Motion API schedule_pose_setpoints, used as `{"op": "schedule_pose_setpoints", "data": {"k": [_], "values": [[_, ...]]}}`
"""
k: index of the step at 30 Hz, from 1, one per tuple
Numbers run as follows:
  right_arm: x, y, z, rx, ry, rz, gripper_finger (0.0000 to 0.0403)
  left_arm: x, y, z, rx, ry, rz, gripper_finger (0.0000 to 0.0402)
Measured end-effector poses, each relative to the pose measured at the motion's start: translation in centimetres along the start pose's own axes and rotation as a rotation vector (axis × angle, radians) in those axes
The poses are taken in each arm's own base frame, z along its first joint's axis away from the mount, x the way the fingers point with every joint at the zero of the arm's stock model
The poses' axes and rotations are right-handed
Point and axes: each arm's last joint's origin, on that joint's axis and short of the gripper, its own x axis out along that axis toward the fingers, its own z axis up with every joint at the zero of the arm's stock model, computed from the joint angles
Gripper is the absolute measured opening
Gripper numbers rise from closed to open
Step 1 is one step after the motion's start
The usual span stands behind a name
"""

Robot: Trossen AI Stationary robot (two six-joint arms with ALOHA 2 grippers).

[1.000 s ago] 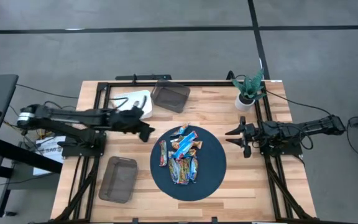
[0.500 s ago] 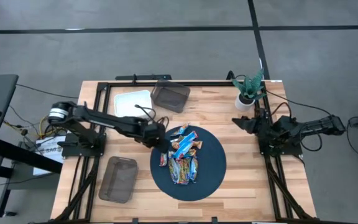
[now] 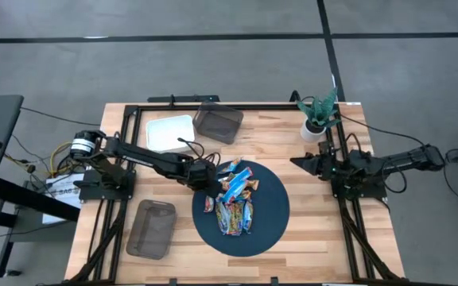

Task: Pick and place Granola Bars by type
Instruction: Put the red granola bar into the bottom black bin

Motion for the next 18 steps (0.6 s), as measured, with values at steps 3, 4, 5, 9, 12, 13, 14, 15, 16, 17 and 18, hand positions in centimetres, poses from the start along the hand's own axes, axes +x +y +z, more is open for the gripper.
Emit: {"op": "schedule_pose_setpoints", "data": {"k": [3, 4, 5, 9, 12, 13, 14, 15, 16, 17, 18], "values": [[0.3, 0.5, 0.2, -0.037, 0.038, -0.015, 0.0123, 0.9, 0.4, -0.1, -0.005, 0.019, 0.04, 0.0185], [0.5, 0.6, 0.2, -0.056, 0.065, -0.033, 0.0123, 1.3, 0.4, -0.1, -0.006, 0.022, 0.044, 0.0185], [0.6, 0.8, 0.2, -0.081, 0.103, -0.062, 0.0123, 1.5, 0.4, -0.1, -0.005, 0.023, 0.047, 0.0185], [1.6, 2.3, 1.0, -0.238, 0.279, -0.183, 0.0123, 2.0, 0.5, -0.1, -0.003, 0.026, 0.052, 0.0185], [2.4, 3.4, 1.5, -0.383, 0.42, -0.284, 0.0123, 2.0, 0.5, -0.1, 0.005, 0.026, 0.054, 0.0185], [2.7, 3.9, 1.8, -0.43, 0.46, -0.305, 0.0123, 2.0, 0.5, -0.1, 0.007, 0.024, 0.053, 0.0185], [3.1, 4.3, 2.0, -0.471, 0.495, -0.318, 0.0123, 2.0, 0.5, -0.1, 0.009, 0.024, 0.052, 0.0185], [3.5, 4.7, 2.2, -0.505, 0.529, -0.332, 0.0123, 2.0, 0.5, -0.1, 0.009, 0.023, 0.049, 0.0185], [3.8, 5.0, 2.3, -0.535, 0.56, -0.347, 0.0123, 2.0, 0.4, -0.1, 0.009, 0.023, 0.045, 0.0185], [4.2, 5.1, 2.3, -0.559, 0.59, -0.363, 0.0123, 2.0, 0.4, -0.1, 0.009, 0.025, 0.043, 0.0185], [4.5, 5.3, 2.3, -0.579, 0.612, -0.373, 0.0123, 2.0, 0.4, -0.1, 0.009, 0.026, 0.039, 0.0185]]}}
